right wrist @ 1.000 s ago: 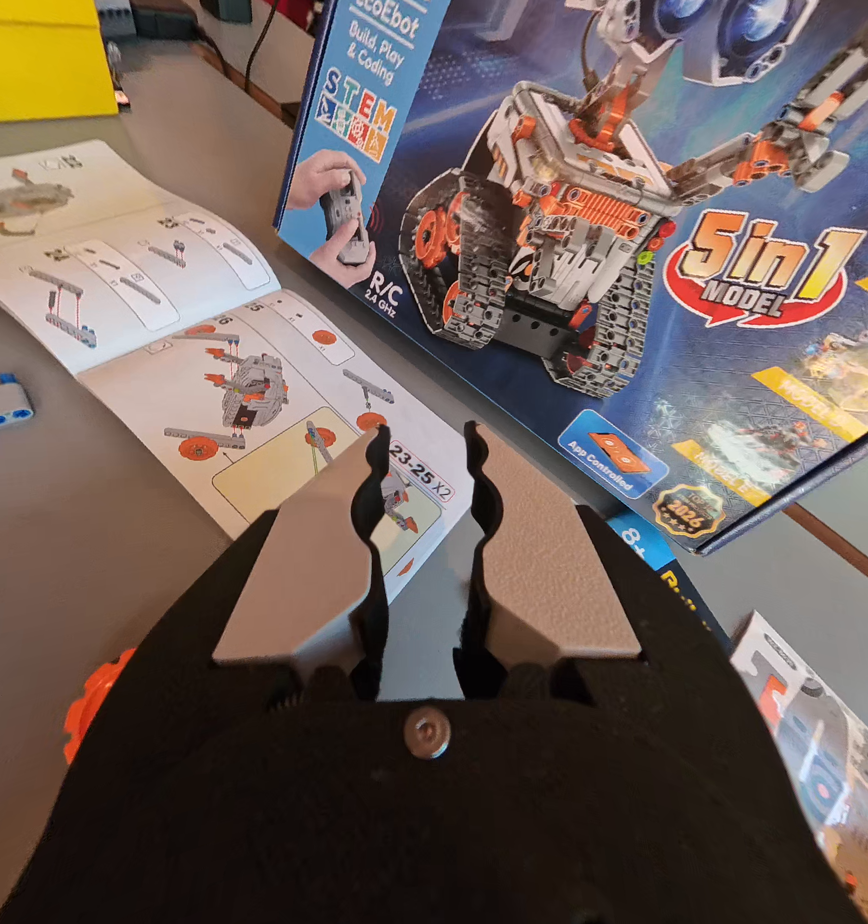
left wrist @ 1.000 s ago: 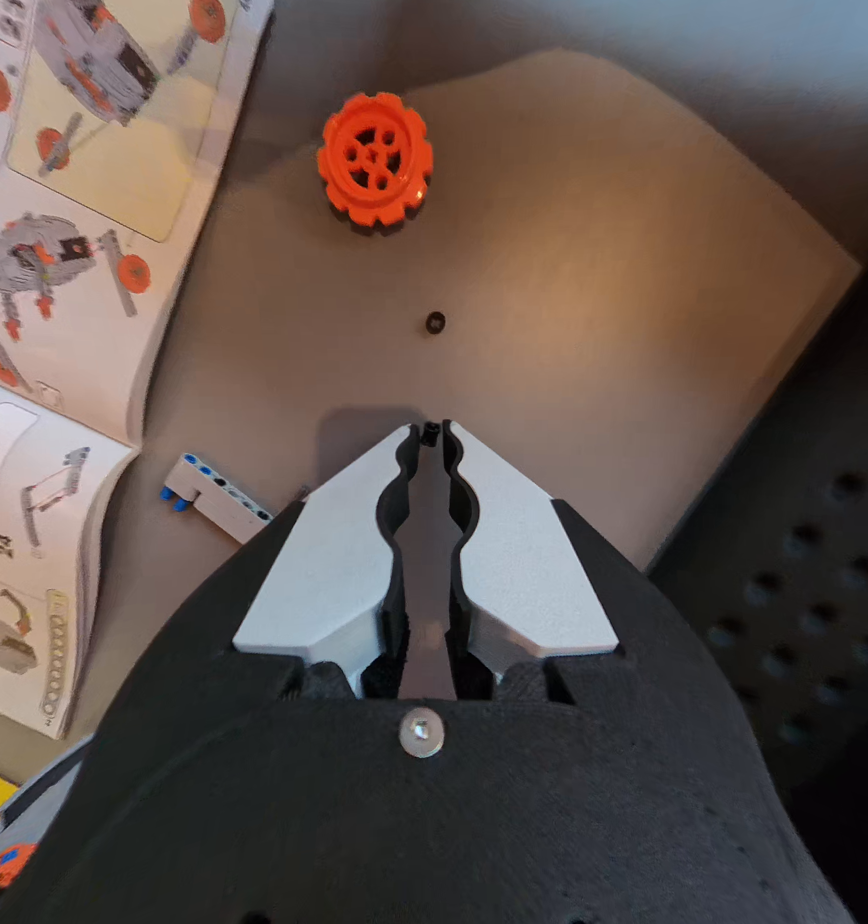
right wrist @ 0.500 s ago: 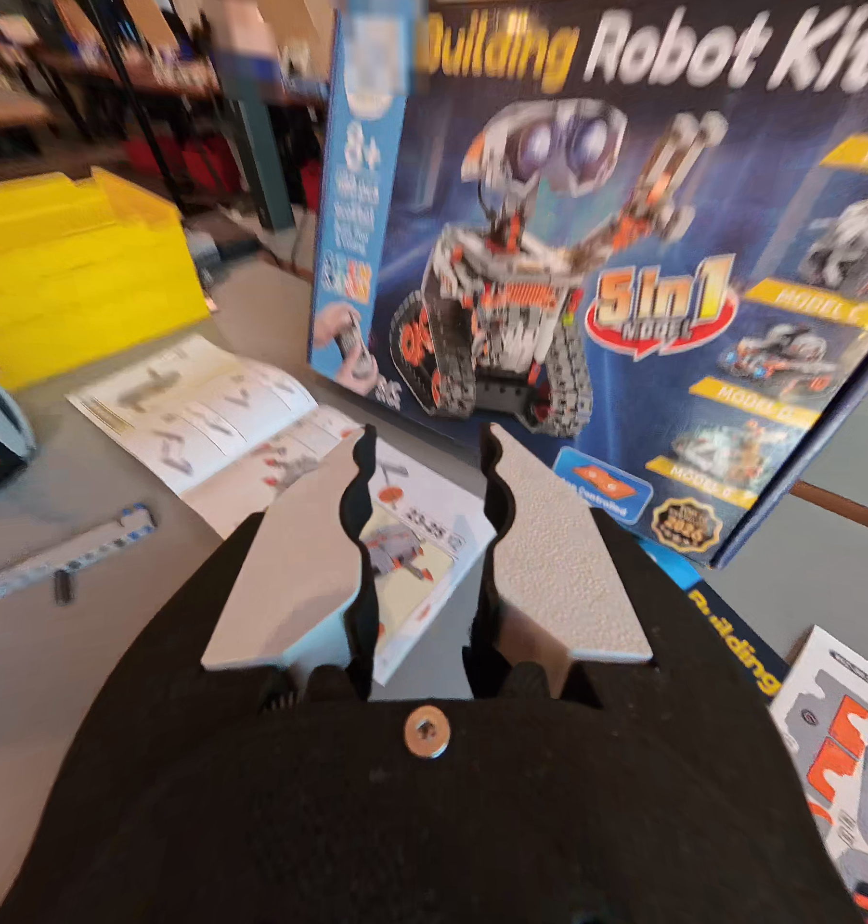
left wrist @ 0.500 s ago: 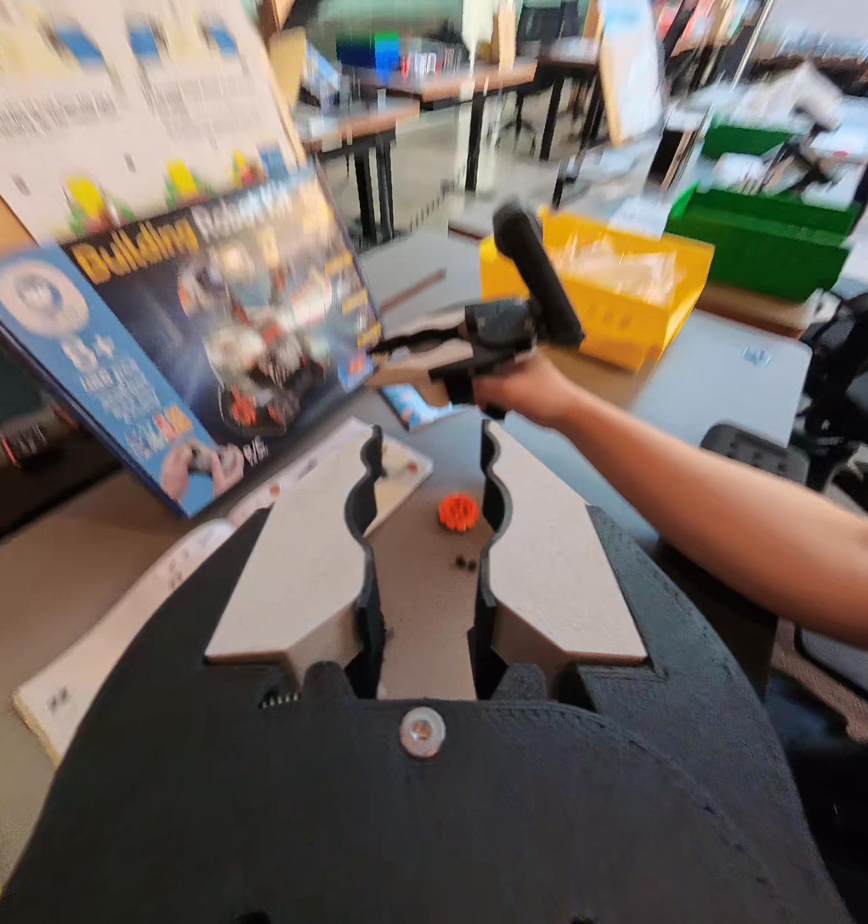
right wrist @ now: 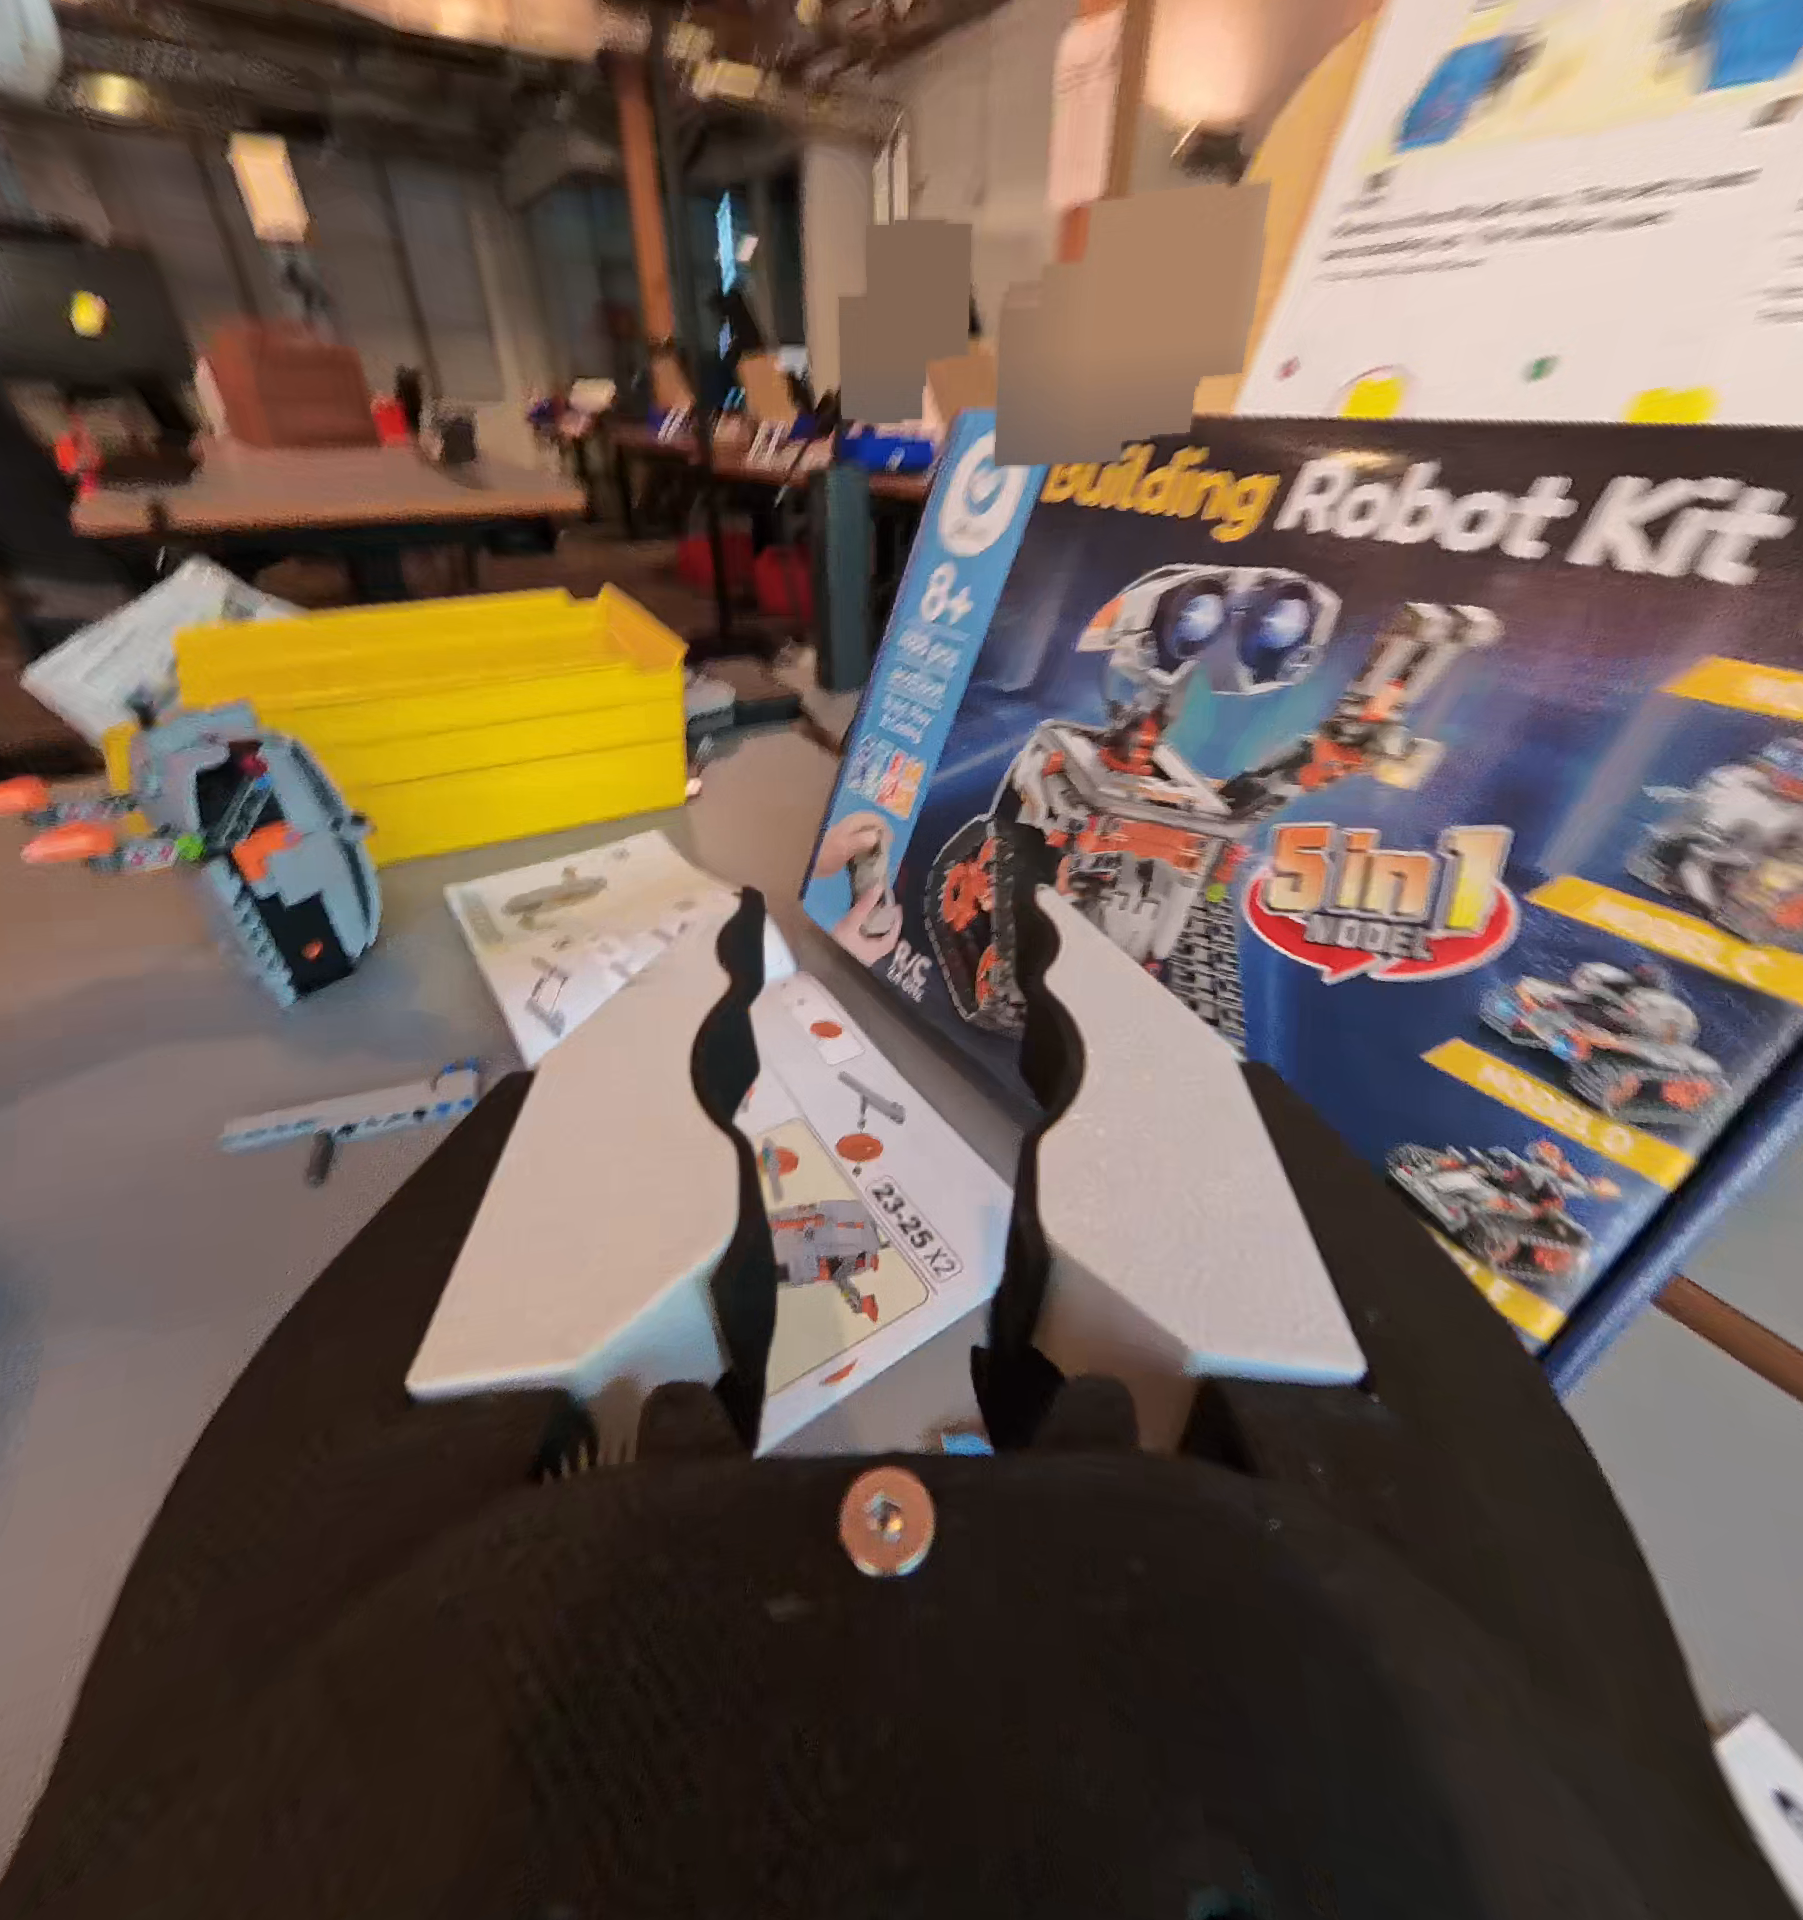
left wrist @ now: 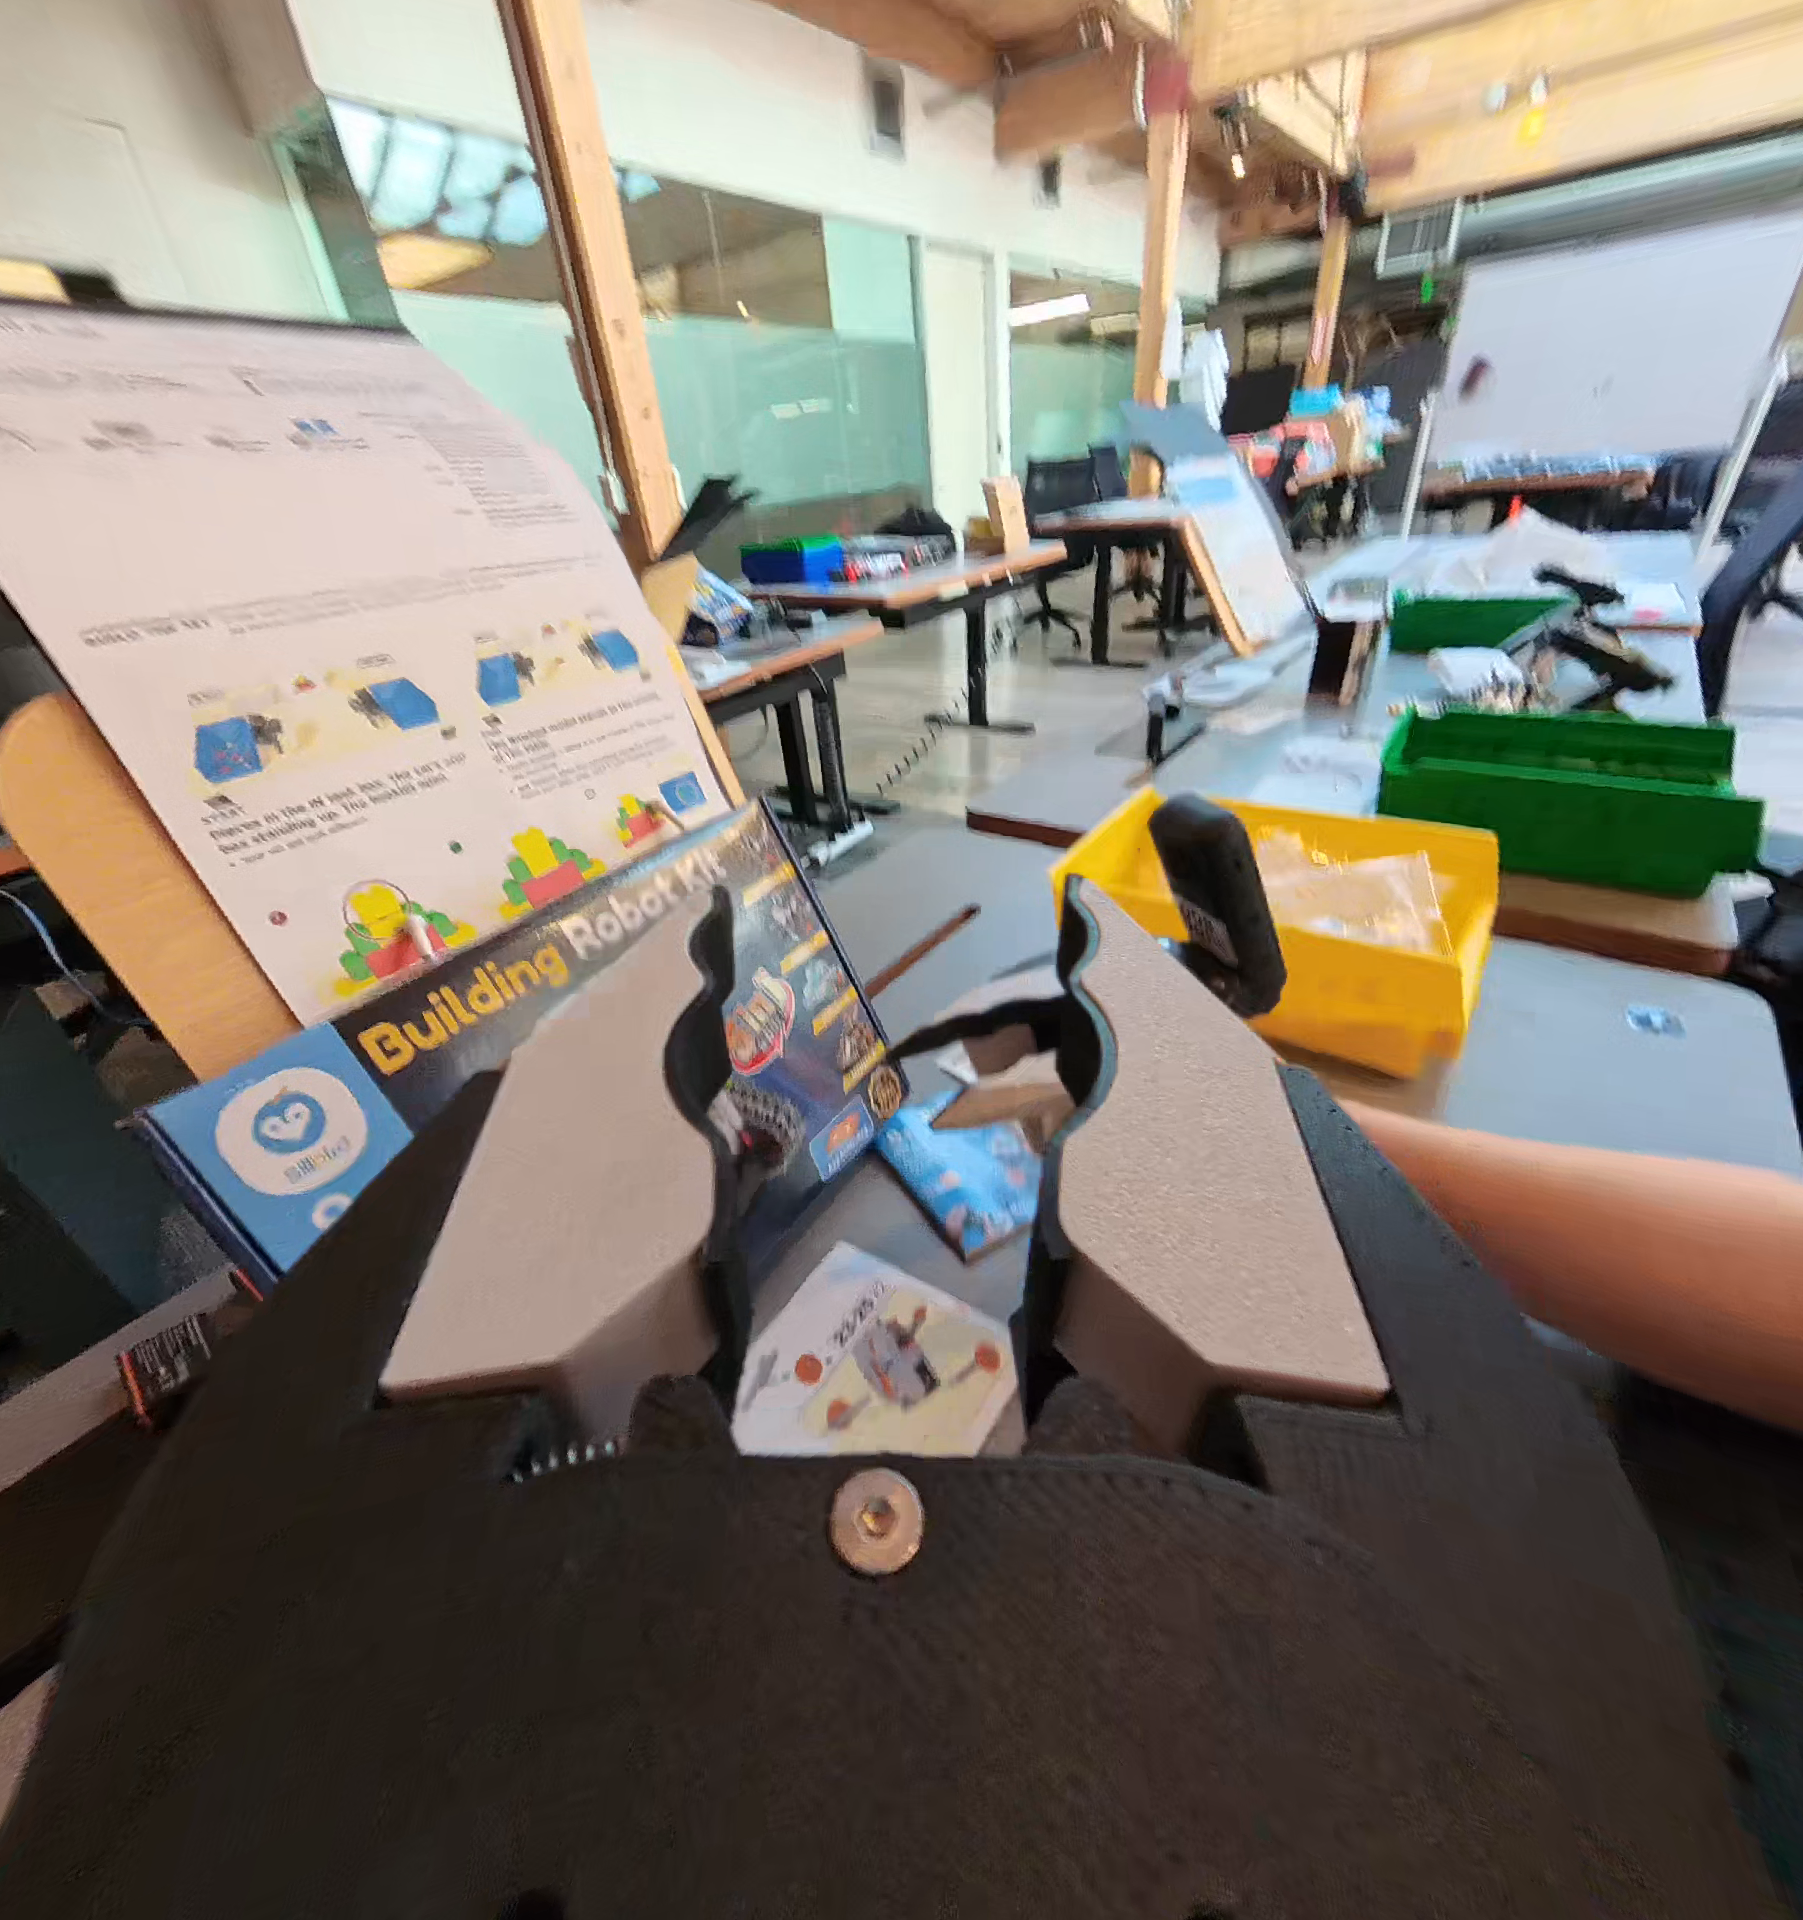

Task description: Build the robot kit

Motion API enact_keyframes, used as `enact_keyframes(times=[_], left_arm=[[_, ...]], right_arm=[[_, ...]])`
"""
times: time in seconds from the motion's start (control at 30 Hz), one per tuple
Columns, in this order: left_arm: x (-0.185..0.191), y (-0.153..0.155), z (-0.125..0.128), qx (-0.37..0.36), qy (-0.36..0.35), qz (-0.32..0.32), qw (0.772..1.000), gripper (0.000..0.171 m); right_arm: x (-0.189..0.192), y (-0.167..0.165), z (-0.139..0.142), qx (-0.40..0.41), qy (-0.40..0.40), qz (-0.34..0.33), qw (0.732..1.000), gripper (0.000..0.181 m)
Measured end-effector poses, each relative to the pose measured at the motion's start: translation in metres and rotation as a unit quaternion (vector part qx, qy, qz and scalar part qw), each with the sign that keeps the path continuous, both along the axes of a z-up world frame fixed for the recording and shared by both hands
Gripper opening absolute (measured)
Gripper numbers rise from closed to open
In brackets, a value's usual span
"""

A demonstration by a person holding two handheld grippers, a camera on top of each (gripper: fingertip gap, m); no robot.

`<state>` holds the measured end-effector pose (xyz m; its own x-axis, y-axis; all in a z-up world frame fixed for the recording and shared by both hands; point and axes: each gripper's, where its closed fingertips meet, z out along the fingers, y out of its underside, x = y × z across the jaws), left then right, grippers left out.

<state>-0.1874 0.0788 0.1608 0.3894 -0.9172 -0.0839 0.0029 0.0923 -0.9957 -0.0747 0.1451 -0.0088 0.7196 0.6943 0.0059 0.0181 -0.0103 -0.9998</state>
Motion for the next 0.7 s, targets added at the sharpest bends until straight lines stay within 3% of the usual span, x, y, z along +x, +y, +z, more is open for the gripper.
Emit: enact_keyframes(times=[0.1,0.23,0.3,0.37,0.47,0.7], left_arm=[[-0.002,0.007,-0.014,-0.012,0.026,-0.005,1.000,0.047],[-0.014,0.017,-0.014,-0.041,0.021,0.011,0.999,0.042],[-0.020,0.014,-0.012,-0.048,0.020,0.004,0.999,0.037],[-0.029,0.015,-0.010,-0.051,0.025,0.016,0.998,0.031],[-0.045,0.025,-0.008,-0.060,0.017,0.042,0.997,0.028],[-0.047,0.033,-0.018,-0.125,0.011,0.014,0.992,0.017]], right_arm=[[0.017,0.010,-0.004,0.015,0.071,-0.048,0.996,0.045],[0.027,0.019,-0.013,-0.003,0.052,-0.079,0.996,0.047],[0.028,0.018,-0.011,0.014,0.025,-0.089,0.996,0.028],[0.023,0.015,-0.013,0.016,-0.014,-0.071,0.997,0.000],[0.019,0.015,-0.021,0.007,-0.054,-0.054,0.997,0.000],[0.001,0.020,-0.049,-0.034,-0.078,-0.006,0.996,0.000]])
